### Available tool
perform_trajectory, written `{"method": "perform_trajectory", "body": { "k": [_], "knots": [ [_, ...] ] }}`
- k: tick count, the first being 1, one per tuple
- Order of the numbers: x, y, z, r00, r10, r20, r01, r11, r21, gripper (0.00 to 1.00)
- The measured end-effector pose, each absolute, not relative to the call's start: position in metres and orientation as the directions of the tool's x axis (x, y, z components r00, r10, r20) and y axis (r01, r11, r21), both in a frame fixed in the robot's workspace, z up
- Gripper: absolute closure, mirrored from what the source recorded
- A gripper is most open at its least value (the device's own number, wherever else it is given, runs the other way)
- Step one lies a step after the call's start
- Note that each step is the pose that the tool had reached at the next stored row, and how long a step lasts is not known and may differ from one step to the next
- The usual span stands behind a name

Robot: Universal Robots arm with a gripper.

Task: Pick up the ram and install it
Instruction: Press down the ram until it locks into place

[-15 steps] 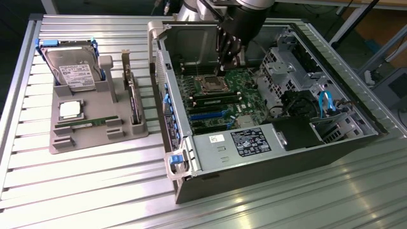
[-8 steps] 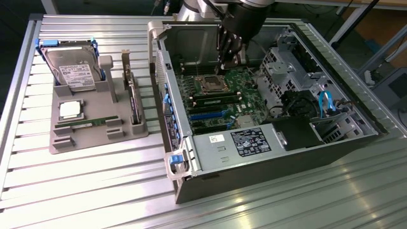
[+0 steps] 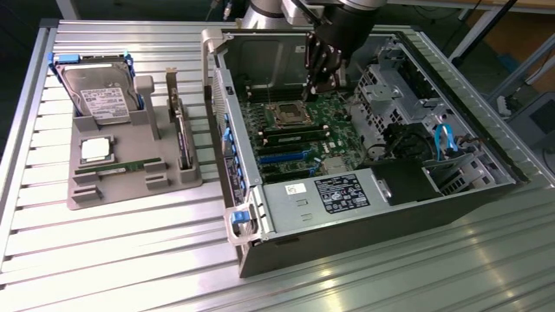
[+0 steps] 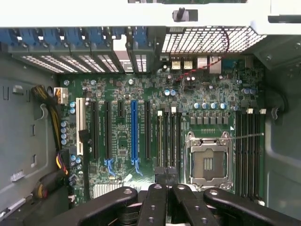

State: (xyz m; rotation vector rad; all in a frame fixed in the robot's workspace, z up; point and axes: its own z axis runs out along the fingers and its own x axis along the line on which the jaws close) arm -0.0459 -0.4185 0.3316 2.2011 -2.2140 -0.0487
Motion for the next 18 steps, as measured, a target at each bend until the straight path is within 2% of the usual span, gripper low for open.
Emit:
{"method": "perform_trajectory", "body": {
  "k": [18],
  "knots": [
    [-0.027, -0.418, 0.332, -0.006, -1.0, -0.008, -0.999, 0.006, 0.036, 0.9]
  ]
}}
